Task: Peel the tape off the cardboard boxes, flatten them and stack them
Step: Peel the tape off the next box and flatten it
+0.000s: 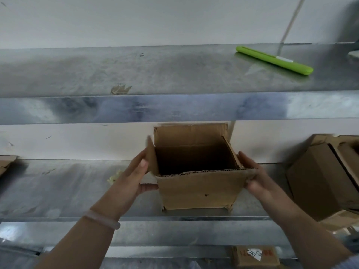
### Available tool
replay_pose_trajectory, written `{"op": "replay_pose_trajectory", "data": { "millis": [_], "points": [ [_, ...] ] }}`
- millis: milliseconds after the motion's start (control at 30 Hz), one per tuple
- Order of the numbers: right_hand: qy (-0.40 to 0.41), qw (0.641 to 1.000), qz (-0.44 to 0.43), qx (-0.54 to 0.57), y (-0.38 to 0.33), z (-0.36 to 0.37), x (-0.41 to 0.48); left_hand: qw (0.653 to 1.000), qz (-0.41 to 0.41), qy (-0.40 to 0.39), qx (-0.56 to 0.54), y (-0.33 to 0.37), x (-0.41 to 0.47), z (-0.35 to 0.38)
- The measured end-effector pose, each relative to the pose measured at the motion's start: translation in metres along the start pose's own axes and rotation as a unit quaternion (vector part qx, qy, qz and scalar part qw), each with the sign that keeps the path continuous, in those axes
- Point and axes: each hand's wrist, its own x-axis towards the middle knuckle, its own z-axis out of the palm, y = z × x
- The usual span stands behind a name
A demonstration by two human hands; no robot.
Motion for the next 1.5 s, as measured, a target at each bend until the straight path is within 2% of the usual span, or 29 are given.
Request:
{"op": "replay_pose_trajectory", "data": {
  "millis": [67, 100, 200, 267, 367, 433, 500, 600, 700, 800, 867, 933, 1000, 1033, 1100, 1167, 1233, 1333, 1500],
  "points": [
    [0.000, 0.998, 0.019, -0.058, 0.000, 0.018, 0.001, 0.999, 0.010, -0.035, 0.024, -0.010, 0.003, -0.004],
    [0.044, 0.995, 0.018, -0.082, -0.001, 0.028, 0.001, 0.997, 0.014, -0.054, 0.045, -0.013, 0.006, -0.006],
    [0.151, 0.987, 0.024, -0.051, 0.007, 0.035, 0.006, 0.989, 0.008, -0.075, 0.129, -0.019, 0.012, -0.005],
    [0.176, 0.983, 0.055, -0.012, 0.006, 0.029, 0.006, 0.984, -0.005, -0.040, 0.171, -0.020, 0.018, -0.005],
    [0.156, 0.983, 0.059, 0.074, 0.002, 0.016, 0.002, 0.969, -0.001, 0.037, 0.245, -0.025, 0.025, -0.008],
    [0.121, 0.982, 0.066, 0.133, -0.001, 0.010, 0.001, 0.974, 0.002, 0.043, 0.222, -0.027, 0.025, -0.005],
    [0.111, 0.978, 0.089, 0.150, 0.006, 0.002, 0.007, 0.973, 0.017, 0.083, 0.217, -0.033, 0.021, 0.002],
    [0.166, 0.979, 0.112, 0.033, 0.021, 0.003, 0.018, 0.956, -0.007, 0.133, 0.263, -0.048, 0.013, 0.013],
    [0.207, 0.962, 0.142, -0.106, 0.043, 0.012, 0.027, 0.924, -0.064, 0.106, 0.361, -0.074, 0.007, 0.019],
    [0.183, 0.944, 0.143, -0.234, 0.062, 0.020, 0.032, 0.866, -0.110, 0.058, 0.485, -0.095, 0.007, 0.026],
    [0.161, 0.931, 0.167, -0.281, 0.071, 0.020, 0.037, 0.824, -0.123, 0.042, 0.552, -0.105, 0.011, 0.029],
    [0.144, 0.914, 0.194, -0.324, 0.075, 0.018, 0.042, 0.773, -0.105, 0.047, 0.624, -0.110, 0.015, 0.030],
    [0.132, 0.885, 0.197, -0.401, 0.077, 0.019, 0.044, 0.716, -0.040, 0.056, 0.694, -0.111, 0.020, 0.030],
    [0.131, 0.865, 0.176, -0.451, 0.078, 0.020, 0.045, 0.711, -0.010, 0.044, 0.701, -0.111, 0.025, 0.032],
    [0.110, 0.839, 0.109, -0.522, 0.080, 0.024, 0.048, 0.724, 0.056, -0.017, 0.688, -0.116, 0.035, 0.035],
    [0.057, 0.844, 0.043, -0.532, 0.083, 0.031, 0.054, 0.724, 0.071, -0.082, 0.682, -0.118, 0.043, 0.041],
    [0.009, 0.839, 0.031, -0.543, 0.088, 0.036, 0.060, 0.711, 0.060, -0.098, 0.693, -0.125, 0.051, 0.041],
    [0.018, 0.836, 0.019, -0.548, 0.101, 0.034, 0.066, 0.688, 0.029, -0.117, 0.716, -0.132, 0.059, 0.040],
    [0.024, 0.814, 0.016, -0.581, 0.105, 0.035, 0.071, 0.689, 0.064, -0.102, 0.714, -0.136, 0.069, 0.040]
  ]
}}
